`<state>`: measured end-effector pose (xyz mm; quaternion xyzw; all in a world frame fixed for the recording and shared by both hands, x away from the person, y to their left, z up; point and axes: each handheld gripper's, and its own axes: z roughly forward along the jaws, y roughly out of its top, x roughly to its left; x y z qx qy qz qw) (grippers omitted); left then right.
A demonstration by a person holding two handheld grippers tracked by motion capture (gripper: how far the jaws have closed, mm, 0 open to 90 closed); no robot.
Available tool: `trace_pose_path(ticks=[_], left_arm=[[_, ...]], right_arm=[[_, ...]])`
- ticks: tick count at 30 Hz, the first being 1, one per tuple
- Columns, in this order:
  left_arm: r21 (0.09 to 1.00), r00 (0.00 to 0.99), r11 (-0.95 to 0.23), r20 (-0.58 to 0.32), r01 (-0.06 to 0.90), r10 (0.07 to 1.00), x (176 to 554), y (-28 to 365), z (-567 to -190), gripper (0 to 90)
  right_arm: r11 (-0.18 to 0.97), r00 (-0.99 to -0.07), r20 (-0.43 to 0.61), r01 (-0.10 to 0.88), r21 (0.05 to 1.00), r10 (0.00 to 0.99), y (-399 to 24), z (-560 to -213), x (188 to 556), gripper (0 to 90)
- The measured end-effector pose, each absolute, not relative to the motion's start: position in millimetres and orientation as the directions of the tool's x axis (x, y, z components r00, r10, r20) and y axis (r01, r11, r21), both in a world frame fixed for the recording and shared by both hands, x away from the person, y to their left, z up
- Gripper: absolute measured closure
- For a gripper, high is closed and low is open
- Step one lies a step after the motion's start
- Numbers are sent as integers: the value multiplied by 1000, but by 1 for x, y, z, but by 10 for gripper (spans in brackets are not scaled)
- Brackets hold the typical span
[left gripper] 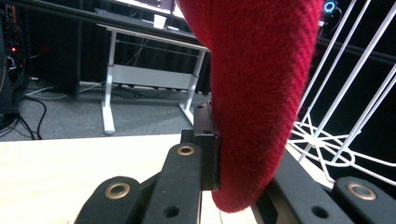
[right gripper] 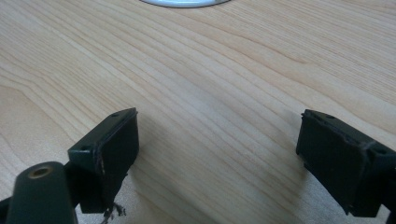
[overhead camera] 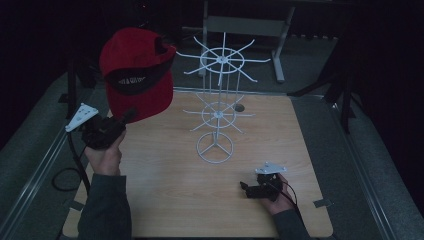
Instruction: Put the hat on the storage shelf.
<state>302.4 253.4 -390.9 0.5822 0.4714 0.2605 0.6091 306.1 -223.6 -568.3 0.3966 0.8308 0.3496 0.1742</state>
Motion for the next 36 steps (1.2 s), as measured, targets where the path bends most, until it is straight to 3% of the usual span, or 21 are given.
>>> trace_pose_path(ticks=[36], left_arm=[[964,458,206,-262,168,850,296,250,-375,859]], right_arm=[[441,-625,-12,537,719,781,-224,-568,306,129]])
